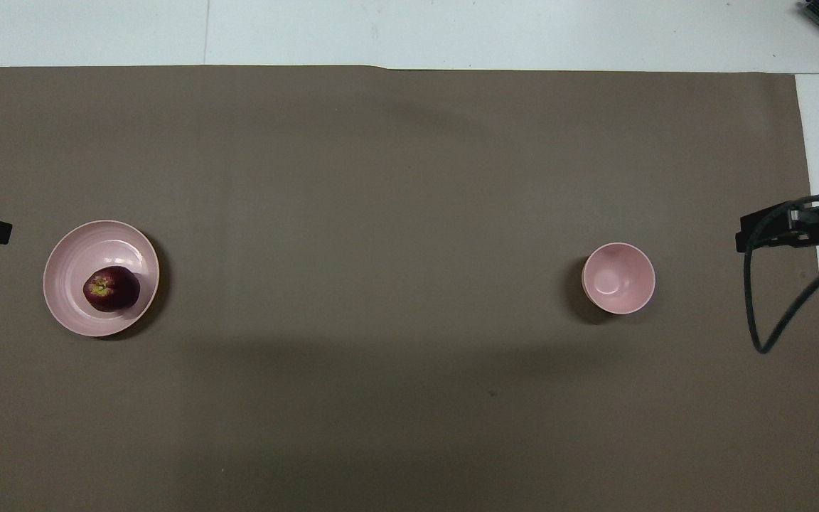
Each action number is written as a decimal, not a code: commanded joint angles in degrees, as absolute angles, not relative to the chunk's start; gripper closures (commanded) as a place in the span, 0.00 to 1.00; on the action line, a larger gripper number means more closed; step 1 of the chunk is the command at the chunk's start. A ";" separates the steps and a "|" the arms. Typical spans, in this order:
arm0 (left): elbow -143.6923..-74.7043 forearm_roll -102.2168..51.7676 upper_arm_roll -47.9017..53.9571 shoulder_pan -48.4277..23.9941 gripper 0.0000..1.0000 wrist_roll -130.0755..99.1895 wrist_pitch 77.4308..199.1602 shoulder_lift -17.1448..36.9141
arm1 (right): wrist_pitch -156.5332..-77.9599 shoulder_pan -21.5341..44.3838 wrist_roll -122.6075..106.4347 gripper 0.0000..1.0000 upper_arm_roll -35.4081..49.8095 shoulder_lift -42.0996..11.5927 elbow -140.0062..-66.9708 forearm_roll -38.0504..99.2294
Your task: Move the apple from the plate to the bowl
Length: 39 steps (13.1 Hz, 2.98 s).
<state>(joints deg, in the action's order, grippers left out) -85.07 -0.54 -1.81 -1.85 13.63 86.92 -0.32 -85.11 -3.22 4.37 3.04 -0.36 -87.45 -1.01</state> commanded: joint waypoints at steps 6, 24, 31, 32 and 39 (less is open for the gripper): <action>-86.66 0.00 -1.67 -1.76 0.00 14.06 86.58 -1.76 | -89.47 -3.34 3.52 0.00 2.81 4.22 -95.71 0.18; -112.74 -0.09 -1.93 4.22 0.00 21.00 110.46 -3.87 | -109.14 6.23 19.22 0.00 3.34 -4.04 -109.07 3.86; -126.02 -0.09 -1.93 3.96 0.00 20.57 126.80 -2.03 | -118.20 14.49 40.40 0.00 3.34 -9.57 -109.78 12.20; -126.73 -0.09 -1.93 4.13 0.00 20.57 128.91 -1.06 | -119.00 15.11 42.87 0.00 3.34 -10.36 -109.78 13.87; -130.78 -1.05 -1.76 3.25 0.00 15.38 136.76 2.46 | -126.90 20.21 55.97 0.00 3.34 -16.43 -109.78 25.46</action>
<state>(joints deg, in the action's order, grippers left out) -129.01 -0.78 -1.58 3.53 16.63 134.85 3.43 -123.92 19.73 53.24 3.38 -15.11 -109.66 20.56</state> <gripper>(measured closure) 0.000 0.000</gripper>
